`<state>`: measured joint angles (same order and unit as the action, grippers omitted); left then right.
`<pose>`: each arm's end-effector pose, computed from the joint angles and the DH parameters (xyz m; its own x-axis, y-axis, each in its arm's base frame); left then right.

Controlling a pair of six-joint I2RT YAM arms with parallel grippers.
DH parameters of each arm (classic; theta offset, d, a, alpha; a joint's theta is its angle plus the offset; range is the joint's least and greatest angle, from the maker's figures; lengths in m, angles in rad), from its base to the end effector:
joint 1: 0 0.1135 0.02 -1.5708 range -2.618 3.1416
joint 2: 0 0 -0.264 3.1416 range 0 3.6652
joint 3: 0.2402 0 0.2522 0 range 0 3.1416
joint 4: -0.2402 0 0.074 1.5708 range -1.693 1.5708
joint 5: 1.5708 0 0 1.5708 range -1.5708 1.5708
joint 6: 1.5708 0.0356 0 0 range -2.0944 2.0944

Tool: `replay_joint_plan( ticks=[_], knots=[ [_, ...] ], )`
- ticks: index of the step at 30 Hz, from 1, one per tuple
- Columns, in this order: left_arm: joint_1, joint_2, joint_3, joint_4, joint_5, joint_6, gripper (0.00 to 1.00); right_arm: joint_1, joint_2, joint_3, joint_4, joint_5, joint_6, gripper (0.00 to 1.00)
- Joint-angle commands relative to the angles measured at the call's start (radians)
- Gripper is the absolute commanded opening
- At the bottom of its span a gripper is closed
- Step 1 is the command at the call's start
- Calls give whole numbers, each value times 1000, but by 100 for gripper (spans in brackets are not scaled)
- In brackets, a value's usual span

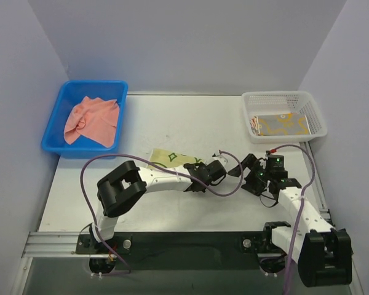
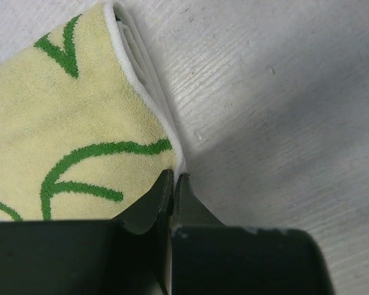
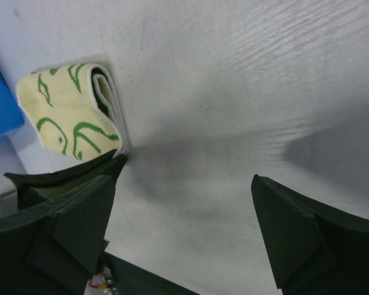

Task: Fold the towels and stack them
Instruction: Neatly place the folded towel into the bin

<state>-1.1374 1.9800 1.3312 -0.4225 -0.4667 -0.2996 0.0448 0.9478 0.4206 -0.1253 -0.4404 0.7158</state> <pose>0.1855 -0.3628 0.1626 -0.5647 0.5928 -0.5742 0.5791 0.7803 0.2360 0.1914 0.0238 0.1920 -0.7063 0.5625 -0.4297 0.1121 0.6883 0.7167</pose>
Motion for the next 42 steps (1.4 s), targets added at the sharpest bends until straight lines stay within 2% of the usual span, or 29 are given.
replay_joint_plan(
  ticks=[1,2,7,11,19,25,29,34,38,42],
  knots=[
    [1,-50,-6,5,65,-15,0,4,77,-49,271,-151,180,100],
    [5,-55,-10,8,71,-15,0,16,122,-65,358,-159,238,99],
    [27,-102,-30,19,94,-27,0,119,271,-42,507,-117,336,99],
    [41,-138,-50,37,106,-30,0,182,403,0,532,-66,413,99],
    [60,-168,-52,41,120,-30,0,262,493,38,541,-1,479,99],
    [68,-178,-52,50,138,-35,0,334,612,53,619,22,550,99],
    [68,-181,-52,51,146,-39,0,368,713,41,732,23,623,99],
    [70,-188,-46,54,151,-41,0,406,801,70,751,23,651,98],
    [70,-194,-46,54,152,-42,0,412,842,78,805,12,659,92],
    [70,-195,-41,54,158,-50,0,414,881,81,848,3,663,79]
  ],
)
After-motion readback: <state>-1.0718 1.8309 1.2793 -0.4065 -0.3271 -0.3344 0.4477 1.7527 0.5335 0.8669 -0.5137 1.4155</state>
